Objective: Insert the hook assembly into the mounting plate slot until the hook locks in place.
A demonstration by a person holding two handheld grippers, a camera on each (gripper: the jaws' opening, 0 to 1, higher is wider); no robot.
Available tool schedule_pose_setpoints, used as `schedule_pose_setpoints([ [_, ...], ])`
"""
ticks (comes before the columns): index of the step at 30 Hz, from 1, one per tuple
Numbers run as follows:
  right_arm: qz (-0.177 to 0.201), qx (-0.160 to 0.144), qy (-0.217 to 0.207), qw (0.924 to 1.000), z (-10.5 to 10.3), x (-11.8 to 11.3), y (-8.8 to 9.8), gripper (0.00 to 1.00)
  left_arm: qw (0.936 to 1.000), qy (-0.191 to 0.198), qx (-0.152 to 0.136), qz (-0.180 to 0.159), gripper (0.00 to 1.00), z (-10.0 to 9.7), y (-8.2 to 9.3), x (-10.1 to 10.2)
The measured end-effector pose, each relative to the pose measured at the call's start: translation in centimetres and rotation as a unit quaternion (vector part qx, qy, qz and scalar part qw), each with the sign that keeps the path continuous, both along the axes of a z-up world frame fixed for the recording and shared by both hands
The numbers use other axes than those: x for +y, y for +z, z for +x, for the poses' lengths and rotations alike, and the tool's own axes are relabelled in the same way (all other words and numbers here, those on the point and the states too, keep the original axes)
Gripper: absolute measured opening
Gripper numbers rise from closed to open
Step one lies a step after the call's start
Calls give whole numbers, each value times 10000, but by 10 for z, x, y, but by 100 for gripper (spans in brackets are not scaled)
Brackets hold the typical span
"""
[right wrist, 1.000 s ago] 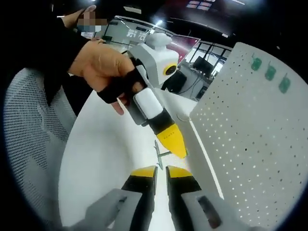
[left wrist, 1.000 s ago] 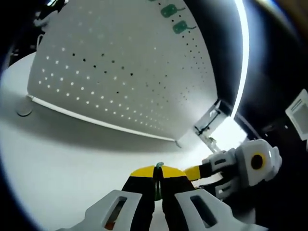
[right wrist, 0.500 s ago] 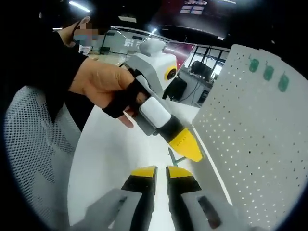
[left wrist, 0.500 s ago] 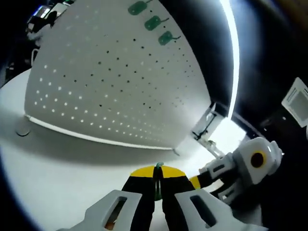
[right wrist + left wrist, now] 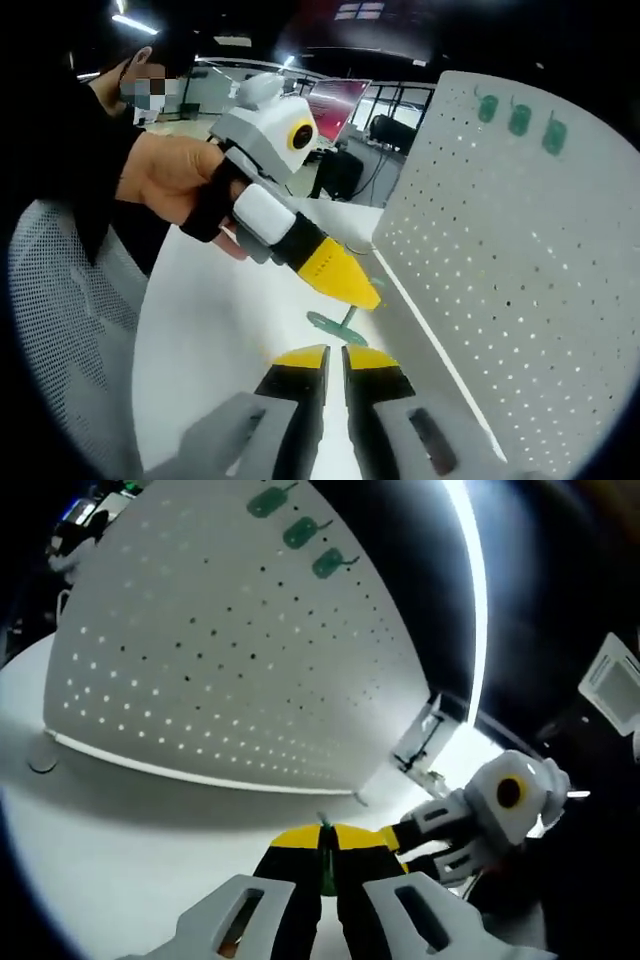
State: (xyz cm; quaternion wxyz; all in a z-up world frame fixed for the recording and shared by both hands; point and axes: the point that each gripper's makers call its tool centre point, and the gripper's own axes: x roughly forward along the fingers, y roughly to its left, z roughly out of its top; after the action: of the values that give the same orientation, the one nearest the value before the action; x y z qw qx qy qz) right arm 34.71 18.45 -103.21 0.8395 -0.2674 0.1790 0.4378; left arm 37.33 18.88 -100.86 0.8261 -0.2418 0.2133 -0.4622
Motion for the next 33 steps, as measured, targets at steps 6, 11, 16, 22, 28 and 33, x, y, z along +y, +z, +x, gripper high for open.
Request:
schedule_pose_setpoints([
  [6, 245, 21, -164, 9996, 6, -6, 8, 6, 10000, -5, -38, 49, 2, 0, -1, 0],
  [11, 357, 72, -270, 9990, 10, -11, 11, 6, 9999, 39, -112, 88, 2, 1, 0, 2],
  [16, 1059, 685, -499, 9908, 10, -11, 13, 9, 9992, 129, -382, 27, 2, 4, 11, 4],
  [22, 1897, 1208, -841, 9708, 15, -15, 21, 11, 9980, 149, -612, 85, 2, 6, 16, 4],
  [28, 2539, 1628, -975, 9484, 14, -15, 28, 11, 9960, 53, -887, 95, 2, 3, 21, 0],
  [33, 2992, 1963, -1159, 9266, 15, -16, 33, 11, 9924, 9, -1224, 96, 2, -2, 32, -4],
])
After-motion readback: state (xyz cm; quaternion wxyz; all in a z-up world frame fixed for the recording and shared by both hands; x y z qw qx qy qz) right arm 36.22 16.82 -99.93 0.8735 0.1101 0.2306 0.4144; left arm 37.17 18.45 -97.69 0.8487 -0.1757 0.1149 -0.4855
